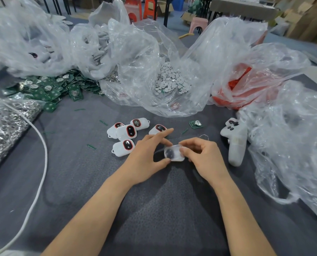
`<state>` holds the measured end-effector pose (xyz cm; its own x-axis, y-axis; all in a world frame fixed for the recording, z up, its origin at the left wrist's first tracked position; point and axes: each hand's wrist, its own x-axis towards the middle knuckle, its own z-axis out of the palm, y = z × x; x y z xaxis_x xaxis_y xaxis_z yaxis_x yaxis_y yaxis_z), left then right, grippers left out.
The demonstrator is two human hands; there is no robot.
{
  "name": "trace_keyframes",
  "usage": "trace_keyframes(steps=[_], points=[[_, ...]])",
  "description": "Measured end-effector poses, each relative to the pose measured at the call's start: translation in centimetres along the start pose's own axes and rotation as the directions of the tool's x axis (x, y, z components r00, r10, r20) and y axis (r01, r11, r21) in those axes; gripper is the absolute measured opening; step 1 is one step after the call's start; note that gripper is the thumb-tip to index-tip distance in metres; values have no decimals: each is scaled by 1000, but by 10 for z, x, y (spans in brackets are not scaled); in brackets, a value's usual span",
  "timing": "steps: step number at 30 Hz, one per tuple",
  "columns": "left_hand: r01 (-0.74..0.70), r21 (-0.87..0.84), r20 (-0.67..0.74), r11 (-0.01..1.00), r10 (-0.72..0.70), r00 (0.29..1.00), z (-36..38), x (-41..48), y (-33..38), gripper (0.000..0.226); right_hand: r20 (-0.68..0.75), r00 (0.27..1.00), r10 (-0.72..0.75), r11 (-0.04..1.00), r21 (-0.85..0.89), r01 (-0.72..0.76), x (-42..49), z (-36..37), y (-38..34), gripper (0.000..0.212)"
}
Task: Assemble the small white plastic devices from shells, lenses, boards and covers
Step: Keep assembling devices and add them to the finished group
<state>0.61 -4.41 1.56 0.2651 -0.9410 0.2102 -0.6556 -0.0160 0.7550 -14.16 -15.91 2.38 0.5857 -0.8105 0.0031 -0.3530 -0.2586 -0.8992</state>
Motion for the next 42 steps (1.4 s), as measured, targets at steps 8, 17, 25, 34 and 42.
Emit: trace_keyframes(steps=[8,17,25,34,42], points=[[-10,22,-15,1000,10,1000,2,0,-1,61,-31,999,-31,996,-90,28,-3,4,-3,13],[-79,31,-30,996,80,996,4,2,-2,13,-59,993,-99,962,-259,80,-2,9,-2,15],[-83,31,-64,996,85,994,6,2,-3,8,-27,988,-151,945,-296,136,-1,8,-1,16],[-58,29,-69,998,60,996,6,2,-2,12,-95,988,-119,973,-208,97,1,5,4,18],[-195,78,-167,978,206,964,5,-3,3,22,-112,968,-225,942,-281,186,0,10,1,15]])
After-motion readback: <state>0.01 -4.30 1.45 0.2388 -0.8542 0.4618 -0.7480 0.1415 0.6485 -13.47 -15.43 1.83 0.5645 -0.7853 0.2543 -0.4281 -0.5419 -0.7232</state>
